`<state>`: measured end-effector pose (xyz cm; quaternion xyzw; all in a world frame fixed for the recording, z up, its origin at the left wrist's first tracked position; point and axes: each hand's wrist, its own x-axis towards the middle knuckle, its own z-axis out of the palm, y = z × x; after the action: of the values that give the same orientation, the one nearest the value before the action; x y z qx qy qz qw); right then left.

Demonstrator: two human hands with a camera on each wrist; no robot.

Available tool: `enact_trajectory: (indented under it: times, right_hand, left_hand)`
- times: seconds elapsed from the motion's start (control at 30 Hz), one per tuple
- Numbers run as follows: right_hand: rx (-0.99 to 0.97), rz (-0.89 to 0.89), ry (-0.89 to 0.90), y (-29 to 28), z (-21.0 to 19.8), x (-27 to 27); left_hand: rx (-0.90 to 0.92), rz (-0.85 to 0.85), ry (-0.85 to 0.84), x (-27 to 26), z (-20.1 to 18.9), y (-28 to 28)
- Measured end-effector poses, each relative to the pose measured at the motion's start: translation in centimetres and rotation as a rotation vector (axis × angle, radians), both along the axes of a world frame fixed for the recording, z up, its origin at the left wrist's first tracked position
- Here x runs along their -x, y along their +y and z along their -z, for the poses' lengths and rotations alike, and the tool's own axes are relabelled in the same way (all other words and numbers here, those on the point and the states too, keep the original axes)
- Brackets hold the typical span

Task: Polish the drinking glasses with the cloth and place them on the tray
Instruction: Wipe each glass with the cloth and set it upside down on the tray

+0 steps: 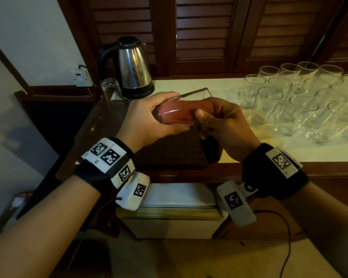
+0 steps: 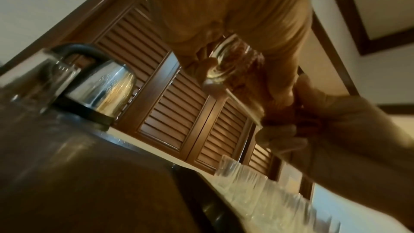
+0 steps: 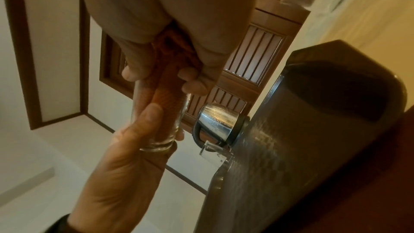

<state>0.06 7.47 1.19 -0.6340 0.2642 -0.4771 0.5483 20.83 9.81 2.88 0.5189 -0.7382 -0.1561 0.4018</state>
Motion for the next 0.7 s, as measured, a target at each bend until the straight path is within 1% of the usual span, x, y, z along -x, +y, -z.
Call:
enact_trajectory:
  times: [0.03, 0.07, 0.13, 0.17, 0.2, 0.23, 0.27, 0.3, 0.4, 0.43, 0.47, 0.5, 0.53, 0.57, 0.63, 0.67, 0.7]
  right_hand:
    - [0.008, 0.009, -0.005, -0.1, 0.0, 0.0]
    - [0.03, 0.016, -0.003, -0.2, 0.1, 0.1]
    - [0.102, 0.023, 0.01, -0.4, 0.0, 0.2]
    - [0.141, 0.018, 0.015, -0.4, -0.2, 0.2]
    - [0.174, 0.005, 0.022, -0.4, -0.4, 0.2]
    - [0.186, -0.006, 0.037, -0.4, -0.6, 0.2]
    - [0.176, -0.015, 0.054, -0.3, -0.6, 0.1]
    - [0.14, -0.023, 0.062, -0.1, -0.7, 0.0]
    - [-0.055, -0.027, 0.022, 0.6, -0.2, -0.4]
    - [-0.107, -0.016, 0.005, 0.8, -0.1, -0.5]
    - [-0.129, -0.007, -0.008, 0.8, 0.0, -0.5]
    - [-0.134, -0.002, -0.022, 0.9, 0.0, -0.5]
    - [-0.121, 0.004, -0.029, 0.8, 0.1, -0.5]
    - [-0.097, 0.006, -0.034, 0.7, 0.2, -0.5]
    - [-0.002, 0.02, -0.008, 0.6, 0.0, -0.4]
    - [0.046, 0.022, 0.014, 0.5, -0.2, -0.4]
    - [0.07, 0.01, 0.031, 0.5, -0.3, -0.4]
  left_hand:
    - [-0.069, -0.004, 0.067, 0.1, -0.1, -0.1]
    - [-0.199, 0.009, 0.192, 0.1, -0.4, -0.2]
    - [-0.507, 0.123, 0.488, 0.2, -0.9, 0.1]
    - [-0.592, 0.173, 0.586, 0.1, -0.9, 0.3]
    - [-0.602, 0.197, 0.642, 0.1, -0.8, 0.4]
    - [-0.565, 0.195, 0.661, 0.1, -0.7, 0.5]
    - [-0.491, 0.173, 0.628, 0.0, -0.6, 0.5]
    - [-0.392, 0.139, 0.537, 0.0, -0.5, 0.5]
    - [-0.083, 0.028, 0.147, -0.4, -0.1, 0.4]
    - [-0.035, 0.029, 0.086, -0.5, 0.1, 0.5]
    - [-0.027, 0.034, 0.065, -0.5, 0.2, 0.5]
    - [-0.06, 0.028, 0.074, -0.3, 0.2, 0.5]
    - [-0.141, 0.019, 0.128, -0.2, -0.1, 0.5]
    - [-0.269, 0.029, 0.24, 0.1, -0.5, 0.5]
    - [-0.532, 0.11, 0.504, 0.4, -1.2, 0.9]
    - [-0.576, 0.135, 0.572, 0.3, -1.4, 1.0]
    - [-0.559, 0.142, 0.587, 0.2, -1.5, 1.1]
